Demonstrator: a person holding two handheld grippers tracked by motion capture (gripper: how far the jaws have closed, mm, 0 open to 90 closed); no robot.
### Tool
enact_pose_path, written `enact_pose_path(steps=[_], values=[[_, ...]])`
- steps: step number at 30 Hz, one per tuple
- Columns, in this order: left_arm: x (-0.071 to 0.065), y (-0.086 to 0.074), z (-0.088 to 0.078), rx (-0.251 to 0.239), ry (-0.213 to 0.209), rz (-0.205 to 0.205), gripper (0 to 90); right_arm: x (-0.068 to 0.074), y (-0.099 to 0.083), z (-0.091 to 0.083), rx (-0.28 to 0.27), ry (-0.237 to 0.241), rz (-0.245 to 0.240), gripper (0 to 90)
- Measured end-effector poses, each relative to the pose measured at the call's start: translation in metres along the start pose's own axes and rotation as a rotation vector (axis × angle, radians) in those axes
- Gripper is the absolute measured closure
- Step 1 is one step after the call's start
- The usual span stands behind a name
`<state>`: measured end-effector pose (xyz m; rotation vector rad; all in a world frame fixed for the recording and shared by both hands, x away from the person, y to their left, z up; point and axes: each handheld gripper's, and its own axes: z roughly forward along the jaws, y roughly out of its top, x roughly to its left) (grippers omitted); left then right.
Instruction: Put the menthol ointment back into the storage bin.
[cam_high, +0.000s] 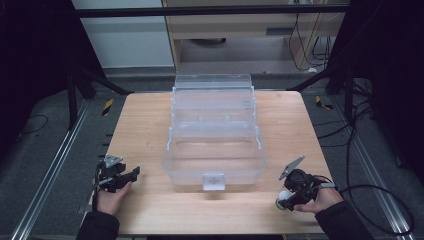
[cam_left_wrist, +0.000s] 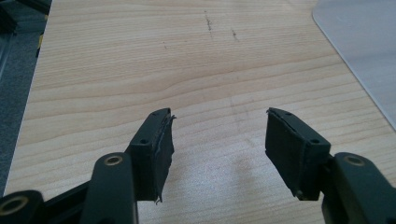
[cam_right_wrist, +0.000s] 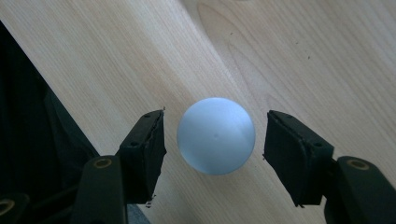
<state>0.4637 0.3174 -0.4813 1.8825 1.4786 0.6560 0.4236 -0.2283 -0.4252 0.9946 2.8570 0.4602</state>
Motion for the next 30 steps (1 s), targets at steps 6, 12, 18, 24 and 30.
enact_pose_path(steps=[6,12,18,24,30], values=[[0.000,0.000,0.000,0.006,-0.001,0.002,41.2,0.000,0.003,0.005,0.028,0.009,-0.006,41.1],[0.000,0.000,0.000,0.007,-0.001,0.003,41.3,-0.002,0.006,0.008,0.053,0.020,-0.012,44.7],[0.000,0.000,0.000,0.007,-0.001,0.002,41.4,-0.003,0.008,0.011,0.086,0.026,-0.011,47.4],[0.000,0.000,0.000,0.006,-0.001,0.001,41.6,-0.004,0.011,0.014,0.115,0.025,-0.021,49.6],[0.000,0.000,0.000,0.009,0.001,0.003,41.6,-0.004,0.012,0.015,0.122,0.031,-0.020,49.9]])
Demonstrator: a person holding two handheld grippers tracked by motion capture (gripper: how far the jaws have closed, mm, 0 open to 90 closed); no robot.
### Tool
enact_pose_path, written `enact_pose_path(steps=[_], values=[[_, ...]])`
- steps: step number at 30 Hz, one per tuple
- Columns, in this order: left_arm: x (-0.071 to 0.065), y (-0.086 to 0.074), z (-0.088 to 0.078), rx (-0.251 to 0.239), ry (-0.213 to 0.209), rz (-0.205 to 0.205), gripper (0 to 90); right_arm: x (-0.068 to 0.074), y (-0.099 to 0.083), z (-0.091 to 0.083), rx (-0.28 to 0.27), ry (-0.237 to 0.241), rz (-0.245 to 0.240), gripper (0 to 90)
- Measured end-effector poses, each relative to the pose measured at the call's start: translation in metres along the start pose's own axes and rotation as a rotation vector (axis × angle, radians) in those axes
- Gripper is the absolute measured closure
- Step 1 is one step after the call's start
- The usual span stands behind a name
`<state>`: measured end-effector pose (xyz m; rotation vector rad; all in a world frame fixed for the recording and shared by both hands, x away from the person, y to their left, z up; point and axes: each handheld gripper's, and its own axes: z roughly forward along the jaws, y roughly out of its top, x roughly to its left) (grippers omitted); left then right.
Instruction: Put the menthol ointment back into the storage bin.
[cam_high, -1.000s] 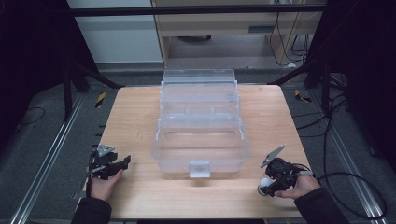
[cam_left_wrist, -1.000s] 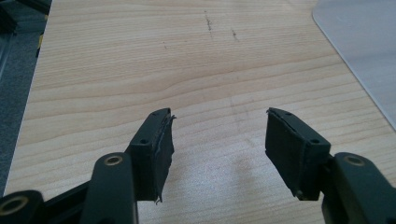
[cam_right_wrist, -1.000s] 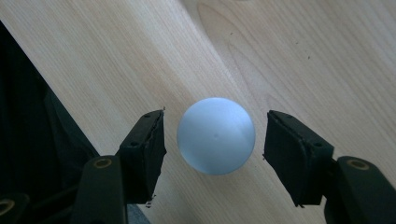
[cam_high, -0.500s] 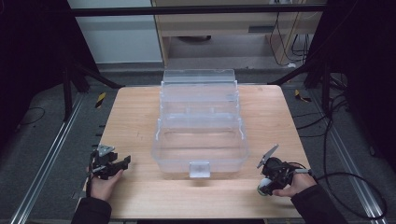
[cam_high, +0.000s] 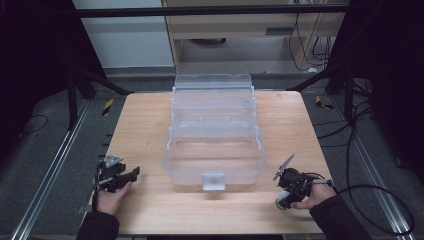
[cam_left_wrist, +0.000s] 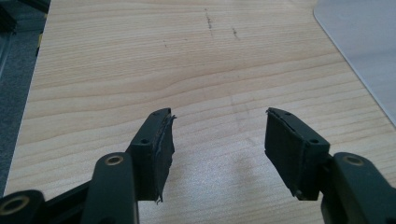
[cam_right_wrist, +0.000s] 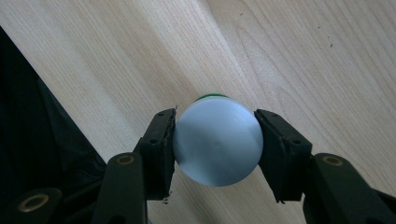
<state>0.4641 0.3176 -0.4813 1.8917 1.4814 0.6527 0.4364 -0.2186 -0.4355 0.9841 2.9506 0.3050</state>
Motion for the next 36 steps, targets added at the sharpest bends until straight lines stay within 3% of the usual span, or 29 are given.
enact_pose_path(steps=[9,21,36], values=[[0.000,0.001,0.000,-0.001,0.004,-0.003,41.7,-0.001,0.006,-0.003,0.020,-0.005,0.003,50.3],[-0.001,0.001,0.001,0.006,0.003,-0.001,42.0,-0.004,0.016,-0.029,-0.045,-0.010,0.031,50.3],[0.000,0.000,0.001,0.008,0.000,-0.001,42.1,-0.004,0.032,-0.059,-0.077,-0.022,0.052,50.4]])
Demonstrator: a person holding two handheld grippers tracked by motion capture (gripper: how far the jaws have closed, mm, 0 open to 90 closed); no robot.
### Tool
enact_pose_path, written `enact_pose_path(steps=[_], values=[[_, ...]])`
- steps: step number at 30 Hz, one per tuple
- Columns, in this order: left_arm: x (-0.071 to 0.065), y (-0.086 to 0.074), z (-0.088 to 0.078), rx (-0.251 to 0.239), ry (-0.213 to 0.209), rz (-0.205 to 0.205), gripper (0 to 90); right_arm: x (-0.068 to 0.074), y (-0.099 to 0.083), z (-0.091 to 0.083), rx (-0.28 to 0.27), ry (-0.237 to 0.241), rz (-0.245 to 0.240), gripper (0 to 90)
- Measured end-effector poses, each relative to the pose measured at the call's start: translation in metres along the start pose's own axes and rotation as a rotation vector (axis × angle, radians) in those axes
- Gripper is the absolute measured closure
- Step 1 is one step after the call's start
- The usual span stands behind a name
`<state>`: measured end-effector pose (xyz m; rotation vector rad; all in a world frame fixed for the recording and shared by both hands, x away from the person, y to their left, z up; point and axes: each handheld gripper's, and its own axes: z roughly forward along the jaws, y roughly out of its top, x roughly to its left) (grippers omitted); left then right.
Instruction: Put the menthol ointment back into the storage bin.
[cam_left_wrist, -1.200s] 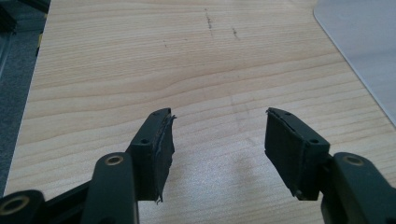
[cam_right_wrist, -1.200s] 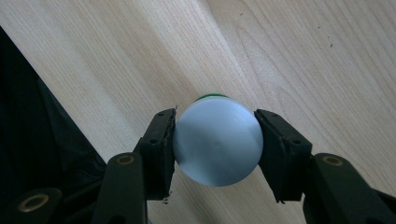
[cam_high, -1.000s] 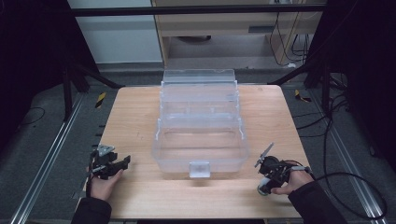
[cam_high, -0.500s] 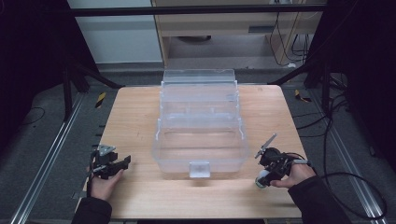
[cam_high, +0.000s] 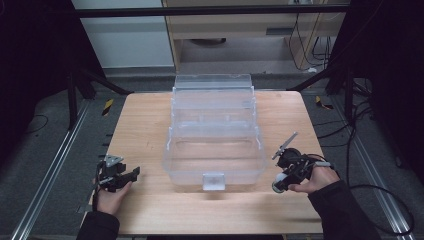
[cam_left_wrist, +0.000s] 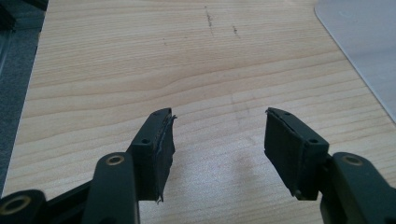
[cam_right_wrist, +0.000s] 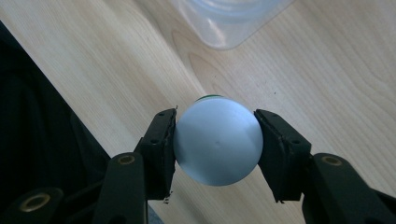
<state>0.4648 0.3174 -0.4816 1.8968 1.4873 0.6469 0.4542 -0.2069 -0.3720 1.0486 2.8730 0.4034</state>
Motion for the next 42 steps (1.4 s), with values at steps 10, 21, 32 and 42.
enact_pose_path(steps=[10,21,32,42], values=[[0.000,-0.001,0.000,0.003,-0.001,0.002,42.2,0.000,0.010,-0.017,-0.035,-0.013,0.009,50.4],[0.000,-0.001,0.000,0.003,-0.001,0.000,42.2,-0.001,0.020,-0.038,-0.070,-0.015,0.024,50.4],[0.001,0.000,0.000,0.004,-0.002,0.000,42.2,-0.005,0.035,-0.055,-0.121,-0.033,0.057,50.4],[0.001,0.000,0.000,0.004,-0.001,-0.001,42.2,-0.003,0.052,-0.059,-0.142,-0.038,0.041,50.5]])
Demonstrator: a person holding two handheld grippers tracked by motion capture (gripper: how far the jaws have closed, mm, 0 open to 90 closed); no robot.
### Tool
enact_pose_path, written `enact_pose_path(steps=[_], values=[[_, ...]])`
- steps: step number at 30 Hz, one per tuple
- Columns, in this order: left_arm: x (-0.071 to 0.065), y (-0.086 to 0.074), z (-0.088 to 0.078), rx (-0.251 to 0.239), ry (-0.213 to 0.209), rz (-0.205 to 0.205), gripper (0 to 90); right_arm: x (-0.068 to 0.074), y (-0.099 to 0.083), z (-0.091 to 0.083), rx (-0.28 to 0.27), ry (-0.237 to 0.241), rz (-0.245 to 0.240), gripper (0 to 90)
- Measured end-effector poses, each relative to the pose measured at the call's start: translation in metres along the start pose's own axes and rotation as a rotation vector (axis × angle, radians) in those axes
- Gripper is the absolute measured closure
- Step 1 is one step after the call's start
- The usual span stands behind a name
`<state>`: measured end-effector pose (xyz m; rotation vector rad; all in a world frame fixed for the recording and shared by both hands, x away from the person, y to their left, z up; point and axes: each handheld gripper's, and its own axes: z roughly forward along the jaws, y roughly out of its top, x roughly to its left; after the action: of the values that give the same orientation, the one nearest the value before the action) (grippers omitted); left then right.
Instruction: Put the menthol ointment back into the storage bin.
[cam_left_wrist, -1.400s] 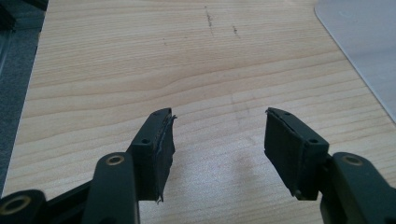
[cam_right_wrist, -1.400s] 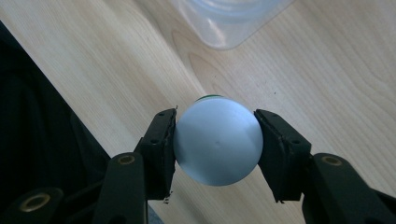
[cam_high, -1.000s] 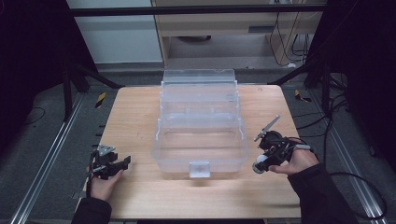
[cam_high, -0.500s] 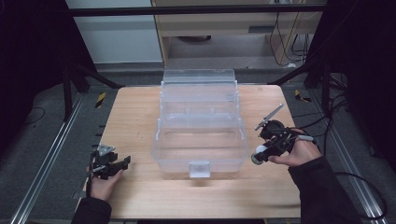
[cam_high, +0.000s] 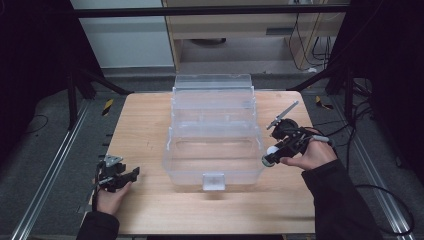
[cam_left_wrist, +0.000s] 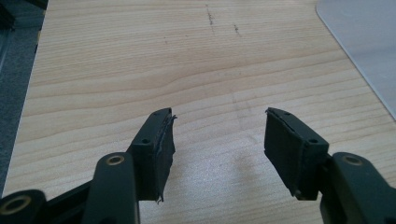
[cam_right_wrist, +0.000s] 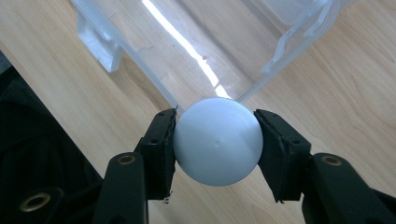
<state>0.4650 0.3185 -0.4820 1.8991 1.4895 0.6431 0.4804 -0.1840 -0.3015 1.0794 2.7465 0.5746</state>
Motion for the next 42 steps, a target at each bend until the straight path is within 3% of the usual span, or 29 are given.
enact_pose_path(steps=[10,23,32,42], values=[[0.000,0.000,0.000,-0.002,0.001,0.000,42.3,0.000,0.018,0.008,-0.017,0.013,-0.008,50.5],[0.001,0.000,0.000,-0.005,0.003,-0.002,42.4,0.000,0.032,0.033,-0.003,0.008,-0.030,50.4],[0.001,0.000,-0.001,-0.008,0.003,-0.003,42.5,0.005,0.036,0.050,0.034,0.008,-0.079,50.4],[0.001,0.000,-0.001,-0.007,0.003,-0.001,42.5,0.001,0.026,0.067,0.049,0.024,-0.074,50.4]])
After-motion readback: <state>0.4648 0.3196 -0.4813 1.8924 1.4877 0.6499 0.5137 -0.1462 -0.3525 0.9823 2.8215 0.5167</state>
